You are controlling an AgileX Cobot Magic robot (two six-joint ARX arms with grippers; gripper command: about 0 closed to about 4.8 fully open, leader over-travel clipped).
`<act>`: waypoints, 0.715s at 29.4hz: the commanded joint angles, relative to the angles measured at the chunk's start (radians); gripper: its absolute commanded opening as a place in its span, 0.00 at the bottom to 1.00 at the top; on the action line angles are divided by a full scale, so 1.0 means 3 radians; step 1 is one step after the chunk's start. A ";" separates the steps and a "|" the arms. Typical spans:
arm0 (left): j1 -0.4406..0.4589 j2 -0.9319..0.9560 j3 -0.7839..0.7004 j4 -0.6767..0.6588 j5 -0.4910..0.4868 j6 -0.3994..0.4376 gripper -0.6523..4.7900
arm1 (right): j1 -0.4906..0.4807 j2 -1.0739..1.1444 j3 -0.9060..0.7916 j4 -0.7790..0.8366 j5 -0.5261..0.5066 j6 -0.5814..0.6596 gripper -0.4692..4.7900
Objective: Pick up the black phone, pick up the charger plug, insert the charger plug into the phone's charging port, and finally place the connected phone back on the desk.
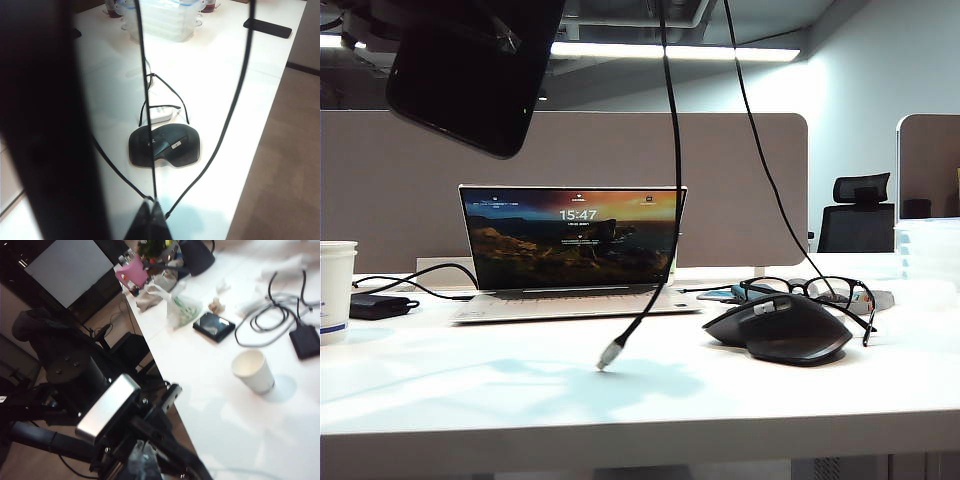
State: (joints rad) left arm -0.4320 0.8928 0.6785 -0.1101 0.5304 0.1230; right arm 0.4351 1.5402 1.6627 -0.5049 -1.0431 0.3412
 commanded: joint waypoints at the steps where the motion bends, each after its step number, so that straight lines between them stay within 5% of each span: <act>1: 0.0000 -0.0018 0.0047 0.0126 0.0024 0.0003 0.11 | 0.0003 -0.0042 0.0013 -0.0252 0.0156 -0.0006 0.08; 6: 0.0000 -0.0018 0.0047 0.0126 0.0024 0.0003 0.11 | 0.0003 -0.0039 0.0013 -0.0464 0.0257 -0.0024 0.08; 19: 0.0000 -0.0018 0.0047 0.0126 0.0024 0.0001 0.11 | 0.0003 -0.0036 0.0013 -0.0467 0.1242 -0.0329 0.08; 21: 0.0000 -0.0018 0.0047 0.0126 0.0024 0.0003 0.11 | 0.0003 -0.0036 0.0013 -0.0458 0.1316 -0.0412 0.16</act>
State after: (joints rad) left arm -0.4320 0.8928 0.6785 -0.1097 0.5304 0.1230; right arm 0.4351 1.5345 1.6627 -0.6563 -0.6720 0.2447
